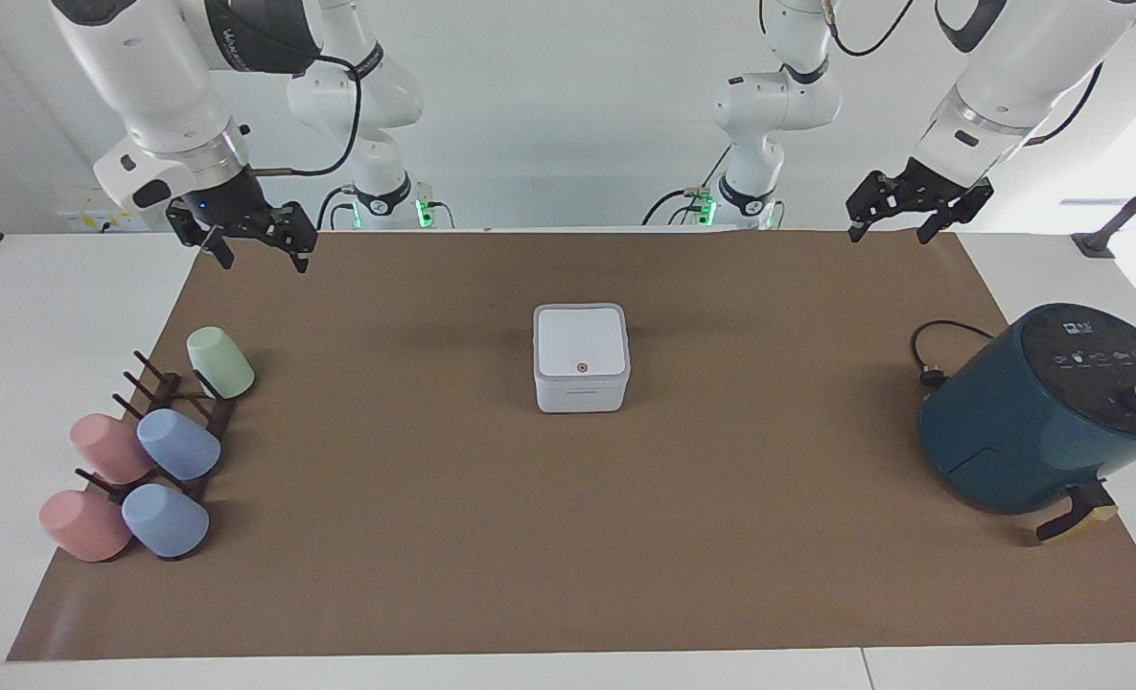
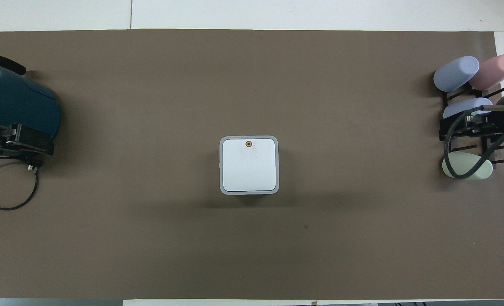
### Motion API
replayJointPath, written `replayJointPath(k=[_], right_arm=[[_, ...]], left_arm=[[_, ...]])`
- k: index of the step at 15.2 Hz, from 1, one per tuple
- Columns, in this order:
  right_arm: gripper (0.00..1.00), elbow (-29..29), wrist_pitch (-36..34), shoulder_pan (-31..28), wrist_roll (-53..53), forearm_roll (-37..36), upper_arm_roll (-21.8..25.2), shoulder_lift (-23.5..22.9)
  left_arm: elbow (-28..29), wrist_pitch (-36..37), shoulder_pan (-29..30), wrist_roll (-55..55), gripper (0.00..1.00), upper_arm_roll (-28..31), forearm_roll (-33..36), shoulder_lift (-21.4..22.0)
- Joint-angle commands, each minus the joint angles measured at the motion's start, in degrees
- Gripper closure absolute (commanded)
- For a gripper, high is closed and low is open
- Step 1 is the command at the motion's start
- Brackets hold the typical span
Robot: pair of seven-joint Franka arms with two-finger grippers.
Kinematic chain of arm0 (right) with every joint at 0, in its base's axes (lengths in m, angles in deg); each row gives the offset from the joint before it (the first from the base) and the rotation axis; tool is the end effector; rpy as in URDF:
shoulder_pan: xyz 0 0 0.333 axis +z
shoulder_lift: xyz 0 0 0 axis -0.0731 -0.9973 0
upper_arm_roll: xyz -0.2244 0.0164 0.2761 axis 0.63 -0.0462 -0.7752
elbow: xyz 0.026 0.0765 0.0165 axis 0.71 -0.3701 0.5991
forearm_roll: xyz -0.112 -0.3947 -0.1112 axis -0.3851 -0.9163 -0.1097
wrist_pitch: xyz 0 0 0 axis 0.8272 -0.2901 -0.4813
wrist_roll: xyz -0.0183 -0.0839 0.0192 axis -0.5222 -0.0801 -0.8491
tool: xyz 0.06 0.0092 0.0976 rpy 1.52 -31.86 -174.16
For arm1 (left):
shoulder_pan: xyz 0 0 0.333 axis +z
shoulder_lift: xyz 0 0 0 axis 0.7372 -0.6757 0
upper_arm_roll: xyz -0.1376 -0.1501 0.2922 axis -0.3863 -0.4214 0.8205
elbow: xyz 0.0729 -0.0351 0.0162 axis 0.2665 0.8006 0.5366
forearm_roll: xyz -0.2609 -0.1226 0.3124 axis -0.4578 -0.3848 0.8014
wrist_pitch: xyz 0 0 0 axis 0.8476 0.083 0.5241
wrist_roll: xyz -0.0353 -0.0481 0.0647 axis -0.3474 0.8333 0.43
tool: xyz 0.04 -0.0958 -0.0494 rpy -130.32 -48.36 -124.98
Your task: Close trash can lid
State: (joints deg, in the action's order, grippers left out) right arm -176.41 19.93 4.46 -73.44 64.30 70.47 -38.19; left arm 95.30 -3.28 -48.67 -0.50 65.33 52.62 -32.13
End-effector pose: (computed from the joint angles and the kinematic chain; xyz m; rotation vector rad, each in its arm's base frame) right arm 0.5764 0.0097 0.6377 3.1039 -0.1089 -0.0970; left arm 0.5531 -0.0616 0.6685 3.1029 -0.1363 -0.1415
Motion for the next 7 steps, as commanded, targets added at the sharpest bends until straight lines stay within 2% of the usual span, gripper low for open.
replayJointPath(k=[1, 7], right_arm=[[0.0, -0.4, -0.4, -0.4, 0.6, 0.5, 0.0, 0.7], [0.0, -0.4, -0.4, -0.4, 0.6, 0.5, 0.0, 0.7]], left_arm=[[1.9, -2.8, -0.8, 0.4, 0.0, 0.5, 1.4, 0.9], [2.1, -3.0, -0.7, 0.4, 0.0, 0.4, 1.4, 0.8]])
